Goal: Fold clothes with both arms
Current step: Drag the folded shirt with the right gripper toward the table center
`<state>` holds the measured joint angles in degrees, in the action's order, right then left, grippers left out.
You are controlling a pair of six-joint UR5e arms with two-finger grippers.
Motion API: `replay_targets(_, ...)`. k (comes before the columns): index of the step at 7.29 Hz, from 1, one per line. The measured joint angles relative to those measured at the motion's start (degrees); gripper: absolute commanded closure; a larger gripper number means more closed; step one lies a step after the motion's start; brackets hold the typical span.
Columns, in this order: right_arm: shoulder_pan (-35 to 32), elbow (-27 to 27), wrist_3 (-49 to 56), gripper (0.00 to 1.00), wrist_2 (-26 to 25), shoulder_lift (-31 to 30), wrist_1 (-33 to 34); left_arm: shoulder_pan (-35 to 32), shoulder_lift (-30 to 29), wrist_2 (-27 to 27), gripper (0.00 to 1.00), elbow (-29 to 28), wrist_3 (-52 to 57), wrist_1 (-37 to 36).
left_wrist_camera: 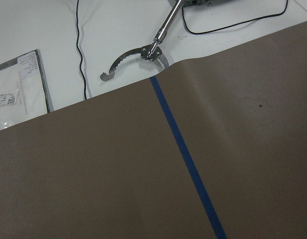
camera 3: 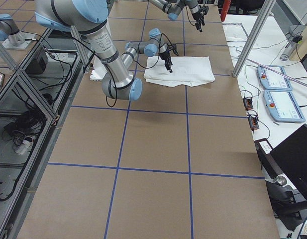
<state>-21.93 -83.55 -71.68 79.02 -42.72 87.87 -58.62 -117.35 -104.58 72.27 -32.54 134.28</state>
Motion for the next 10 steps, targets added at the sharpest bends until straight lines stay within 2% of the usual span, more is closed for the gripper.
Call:
replay_targets(3,0.0,0.7,6.2,0.00,1.9,0.6,6.8,0.0,1.5,0.0,0.00,1.2,0.0,0.0)
replay_targets(10,0.0,-0.8,8.8,0.00,2.2,-0.7,13.6,0.1,1.8,0.0,0.00,1.5,-0.4,0.0)
